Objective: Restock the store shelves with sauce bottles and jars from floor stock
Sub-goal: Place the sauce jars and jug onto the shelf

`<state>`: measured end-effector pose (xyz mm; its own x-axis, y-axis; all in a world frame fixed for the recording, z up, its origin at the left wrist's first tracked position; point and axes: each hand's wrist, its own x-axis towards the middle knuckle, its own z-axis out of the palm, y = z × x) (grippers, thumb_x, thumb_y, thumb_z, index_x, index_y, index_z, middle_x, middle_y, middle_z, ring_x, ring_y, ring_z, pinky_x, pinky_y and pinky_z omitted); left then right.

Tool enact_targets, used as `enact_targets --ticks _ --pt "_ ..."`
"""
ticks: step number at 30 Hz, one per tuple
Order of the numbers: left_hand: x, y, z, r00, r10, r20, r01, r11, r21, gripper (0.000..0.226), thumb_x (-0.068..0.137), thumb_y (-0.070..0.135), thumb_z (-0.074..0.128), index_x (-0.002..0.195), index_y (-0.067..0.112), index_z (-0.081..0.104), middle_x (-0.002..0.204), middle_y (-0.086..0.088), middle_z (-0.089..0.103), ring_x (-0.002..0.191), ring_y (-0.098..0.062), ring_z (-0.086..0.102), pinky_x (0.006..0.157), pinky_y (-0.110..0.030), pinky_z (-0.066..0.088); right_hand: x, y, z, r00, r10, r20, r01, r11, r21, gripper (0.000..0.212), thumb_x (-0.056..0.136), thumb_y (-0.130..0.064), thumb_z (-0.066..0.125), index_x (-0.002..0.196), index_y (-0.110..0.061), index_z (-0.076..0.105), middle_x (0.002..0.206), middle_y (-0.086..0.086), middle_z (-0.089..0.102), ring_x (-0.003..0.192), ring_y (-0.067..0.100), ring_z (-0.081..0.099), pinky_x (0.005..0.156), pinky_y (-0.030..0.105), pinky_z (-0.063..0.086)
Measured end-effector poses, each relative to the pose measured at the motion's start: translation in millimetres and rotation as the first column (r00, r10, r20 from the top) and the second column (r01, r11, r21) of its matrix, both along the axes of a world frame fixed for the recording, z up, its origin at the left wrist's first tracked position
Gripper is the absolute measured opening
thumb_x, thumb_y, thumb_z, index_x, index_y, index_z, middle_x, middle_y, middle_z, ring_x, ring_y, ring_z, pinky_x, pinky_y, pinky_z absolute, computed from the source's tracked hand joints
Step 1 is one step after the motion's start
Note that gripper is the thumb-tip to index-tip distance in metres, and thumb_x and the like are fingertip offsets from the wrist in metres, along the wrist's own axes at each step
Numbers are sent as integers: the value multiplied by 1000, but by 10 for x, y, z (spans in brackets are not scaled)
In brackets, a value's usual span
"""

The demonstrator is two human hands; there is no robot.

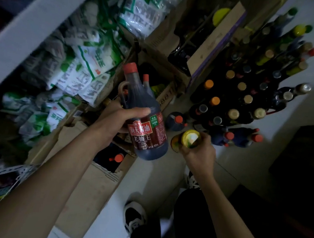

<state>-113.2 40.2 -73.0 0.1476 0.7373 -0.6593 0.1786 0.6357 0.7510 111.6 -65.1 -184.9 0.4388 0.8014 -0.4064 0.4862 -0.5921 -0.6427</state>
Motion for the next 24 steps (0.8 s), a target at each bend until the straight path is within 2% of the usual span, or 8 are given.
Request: enact_targets --ticks 3,5,9,13,15,18,21,24 --pt "26 80 361 998 -52 24 51 998 26 51 50 47 82 99 40 70 100 10 75 88 -11 72 75 -37 53 10 182 483 998 14 -56 -11 998 58 57 60 -39 78 105 -36 43 86 -22 54 77 5 52 60 16 39" --pt "30 122 617 994 -91 52 89 995 47 47 53 45 83 98 39 72 102 6 75 91 -14 72 76 -35 53 0 318 790 994 67 -90 -60 995 78 60 63 -38 81 114 -30 49 95 -15 61 87 12 60 70 29 50" --pt "24 186 1009 996 -74 43 64 980 187 66 60 26 84 122 24 61 116 3 70 105 -15 67 87 -31 52 -93 595 1442 972 222 77 -232 959 163 59 59 -53 70 110 -36 46 96 -5 65 89 23 63 72 34 47" --pt "117 295 1421 993 -104 64 82 955 285 65 64 19 82 124 24 56 114 8 70 106 -8 65 82 -17 52 -84 809 2074 968 200 153 -234 939 253 77 62 -55 68 129 -20 51 116 6 67 102 33 63 80 44 53" --pt "198 384 1614 993 -108 47 87 942 325 61 65 19 82 119 29 56 112 12 70 107 -7 65 82 -17 52 -38 903 2324 973 190 131 -221 934 281 81 64 -55 67 133 -15 50 120 9 66 106 34 62 84 49 52" --pt "378 598 1821 995 -97 28 80 926 369 62 64 19 84 119 32 57 116 10 69 111 -10 64 90 -27 52 93 1070 2593 979 181 97 -203 920 336 79 67 -50 71 135 -12 51 121 10 65 110 32 61 87 48 51" --pt "592 801 1914 995 -98 -22 99 915 390 68 68 13 82 130 13 54 117 1 69 106 -11 67 86 -25 54 268 1247 2749 978 191 88 -210 887 412 73 68 -48 71 131 -14 54 119 7 66 110 30 61 87 48 51" --pt "794 953 1900 990 -128 -55 139 892 430 53 77 1 76 125 7 55 109 1 70 94 -8 70 74 -20 54 511 1397 2815 977 190 97 -213 855 473 70 69 -50 70 129 -17 56 118 7 66 110 30 60 87 46 49"
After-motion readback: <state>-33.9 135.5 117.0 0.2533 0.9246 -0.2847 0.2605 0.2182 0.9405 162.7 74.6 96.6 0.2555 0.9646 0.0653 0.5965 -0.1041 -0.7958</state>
